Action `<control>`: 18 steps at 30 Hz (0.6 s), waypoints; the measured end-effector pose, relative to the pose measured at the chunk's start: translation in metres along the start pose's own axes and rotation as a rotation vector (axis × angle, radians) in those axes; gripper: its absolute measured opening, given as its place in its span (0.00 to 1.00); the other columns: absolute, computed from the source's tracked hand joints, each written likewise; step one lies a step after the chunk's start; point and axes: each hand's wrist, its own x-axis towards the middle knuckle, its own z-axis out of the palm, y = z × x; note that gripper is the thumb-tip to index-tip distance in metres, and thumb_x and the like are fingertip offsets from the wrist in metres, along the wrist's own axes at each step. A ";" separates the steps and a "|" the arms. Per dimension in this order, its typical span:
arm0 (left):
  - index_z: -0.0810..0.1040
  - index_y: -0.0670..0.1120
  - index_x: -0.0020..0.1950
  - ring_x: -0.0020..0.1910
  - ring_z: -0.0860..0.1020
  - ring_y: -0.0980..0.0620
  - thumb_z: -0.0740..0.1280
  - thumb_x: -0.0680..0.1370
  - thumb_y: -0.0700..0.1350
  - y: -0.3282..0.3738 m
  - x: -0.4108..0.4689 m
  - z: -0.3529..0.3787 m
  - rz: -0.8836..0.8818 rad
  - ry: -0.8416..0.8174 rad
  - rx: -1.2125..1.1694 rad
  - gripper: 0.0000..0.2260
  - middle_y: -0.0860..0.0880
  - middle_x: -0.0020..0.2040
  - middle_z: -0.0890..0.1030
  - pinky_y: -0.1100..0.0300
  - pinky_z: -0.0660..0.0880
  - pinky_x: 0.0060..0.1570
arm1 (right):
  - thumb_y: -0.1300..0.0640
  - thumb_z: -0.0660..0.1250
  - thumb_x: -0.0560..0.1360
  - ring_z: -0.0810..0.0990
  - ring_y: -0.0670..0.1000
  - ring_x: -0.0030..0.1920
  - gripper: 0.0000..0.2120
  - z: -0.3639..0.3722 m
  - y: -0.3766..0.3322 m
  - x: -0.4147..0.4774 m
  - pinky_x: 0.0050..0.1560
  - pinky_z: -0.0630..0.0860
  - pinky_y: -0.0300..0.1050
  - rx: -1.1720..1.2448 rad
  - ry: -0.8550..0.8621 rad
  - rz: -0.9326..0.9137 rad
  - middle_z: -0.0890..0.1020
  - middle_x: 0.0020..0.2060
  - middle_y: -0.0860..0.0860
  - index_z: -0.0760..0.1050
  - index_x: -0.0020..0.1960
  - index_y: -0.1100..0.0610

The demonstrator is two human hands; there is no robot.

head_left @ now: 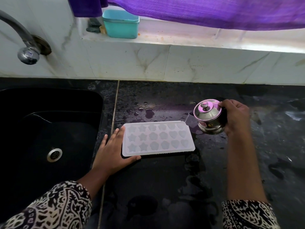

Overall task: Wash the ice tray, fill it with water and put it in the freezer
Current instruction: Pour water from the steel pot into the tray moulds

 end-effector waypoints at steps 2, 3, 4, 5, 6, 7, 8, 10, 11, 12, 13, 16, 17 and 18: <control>0.42 0.51 0.80 0.77 0.46 0.61 0.47 0.61 0.83 0.000 0.000 0.000 0.000 -0.002 0.001 0.56 0.56 0.80 0.51 0.52 0.43 0.76 | 0.62 0.66 0.71 0.76 0.48 0.37 0.08 0.000 0.000 -0.001 0.40 0.75 0.43 0.007 -0.001 0.001 0.76 0.32 0.51 0.72 0.33 0.56; 0.42 0.51 0.80 0.77 0.45 0.61 0.46 0.61 0.83 0.000 0.000 0.000 -0.001 -0.004 0.004 0.56 0.56 0.80 0.51 0.52 0.43 0.77 | 0.62 0.65 0.71 0.75 0.48 0.37 0.09 0.000 -0.001 -0.001 0.40 0.75 0.44 0.022 0.001 0.005 0.76 0.32 0.51 0.72 0.33 0.56; 0.42 0.51 0.80 0.76 0.45 0.62 0.46 0.61 0.83 0.000 0.000 0.000 -0.001 -0.004 0.004 0.56 0.56 0.80 0.51 0.52 0.42 0.77 | 0.63 0.65 0.71 0.75 0.48 0.38 0.09 0.001 -0.001 -0.001 0.40 0.74 0.44 0.049 0.004 0.015 0.77 0.32 0.50 0.72 0.33 0.56; 0.41 0.51 0.80 0.76 0.45 0.62 0.46 0.61 0.83 0.000 0.000 0.000 -0.002 -0.004 0.003 0.56 0.56 0.80 0.50 0.52 0.42 0.77 | 0.64 0.65 0.70 0.75 0.49 0.38 0.09 0.001 -0.002 -0.001 0.39 0.74 0.43 0.091 0.006 0.030 0.77 0.31 0.50 0.73 0.32 0.56; 0.41 0.51 0.80 0.77 0.45 0.62 0.46 0.60 0.83 0.000 0.000 -0.001 -0.003 -0.005 0.000 0.57 0.56 0.80 0.50 0.53 0.42 0.77 | 0.64 0.65 0.70 0.75 0.49 0.37 0.09 0.001 -0.002 -0.001 0.38 0.73 0.42 0.144 0.007 0.048 0.78 0.29 0.48 0.73 0.33 0.56; 0.42 0.51 0.80 0.77 0.45 0.61 0.45 0.60 0.84 0.000 0.000 -0.001 -0.004 -0.004 -0.003 0.57 0.56 0.80 0.50 0.53 0.42 0.76 | 0.65 0.65 0.70 0.76 0.48 0.36 0.09 0.002 -0.002 -0.001 0.37 0.73 0.41 0.199 0.006 0.064 0.78 0.27 0.47 0.74 0.33 0.56; 0.42 0.51 0.80 0.77 0.45 0.61 0.45 0.60 0.84 0.001 0.000 -0.001 -0.003 -0.002 -0.006 0.57 0.56 0.80 0.51 0.53 0.42 0.76 | 0.66 0.64 0.70 0.75 0.48 0.35 0.09 0.003 -0.002 -0.001 0.35 0.72 0.39 0.246 0.002 0.075 0.78 0.25 0.46 0.74 0.33 0.56; 0.43 0.50 0.80 0.77 0.46 0.60 0.46 0.60 0.84 0.001 0.000 0.000 0.000 0.006 -0.016 0.57 0.56 0.80 0.51 0.53 0.42 0.76 | 0.67 0.63 0.70 0.75 0.48 0.34 0.10 0.006 -0.003 -0.003 0.34 0.72 0.38 0.305 -0.015 0.081 0.77 0.24 0.46 0.75 0.32 0.56; 0.43 0.50 0.80 0.77 0.47 0.60 0.46 0.60 0.84 0.000 0.000 0.000 0.000 0.009 -0.022 0.57 0.56 0.80 0.52 0.52 0.42 0.76 | 0.67 0.63 0.70 0.75 0.48 0.33 0.12 0.008 -0.003 -0.004 0.33 0.72 0.37 0.327 -0.025 0.078 0.77 0.24 0.46 0.76 0.30 0.56; 0.43 0.50 0.80 0.77 0.47 0.60 0.47 0.60 0.83 0.000 0.000 0.000 0.002 0.012 -0.025 0.57 0.55 0.80 0.52 0.52 0.43 0.76 | 0.68 0.63 0.70 0.74 0.47 0.32 0.14 0.010 -0.004 -0.006 0.32 0.71 0.36 0.350 -0.036 0.072 0.77 0.24 0.47 0.76 0.28 0.56; 0.44 0.50 0.80 0.77 0.47 0.60 0.47 0.61 0.83 0.000 0.000 0.001 0.003 0.014 -0.027 0.57 0.55 0.80 0.52 0.52 0.43 0.76 | 0.68 0.62 0.70 0.74 0.46 0.31 0.15 0.012 -0.004 -0.008 0.31 0.71 0.36 0.372 -0.047 0.067 0.76 0.24 0.47 0.76 0.28 0.56; 0.43 0.50 0.80 0.77 0.47 0.60 0.48 0.61 0.83 -0.001 0.000 0.001 0.006 0.017 -0.036 0.57 0.56 0.80 0.52 0.52 0.43 0.76 | 0.68 0.62 0.70 0.73 0.46 0.30 0.12 0.022 -0.004 -0.016 0.30 0.71 0.35 0.369 -0.090 0.060 0.75 0.23 0.46 0.74 0.31 0.57; 0.43 0.50 0.80 0.77 0.47 0.60 0.48 0.61 0.83 -0.001 0.000 0.001 0.005 0.013 -0.036 0.57 0.56 0.80 0.51 0.52 0.42 0.76 | 0.68 0.62 0.70 0.73 0.46 0.30 0.12 0.026 -0.003 -0.019 0.30 0.70 0.35 0.360 -0.105 0.060 0.75 0.23 0.46 0.74 0.30 0.57; 0.42 0.50 0.80 0.77 0.47 0.60 0.47 0.61 0.83 0.000 0.000 0.000 0.004 0.009 -0.033 0.57 0.56 0.80 0.51 0.53 0.42 0.76 | 0.68 0.62 0.70 0.72 0.45 0.29 0.13 0.031 -0.002 -0.022 0.29 0.70 0.34 0.357 -0.120 0.064 0.74 0.23 0.46 0.73 0.29 0.56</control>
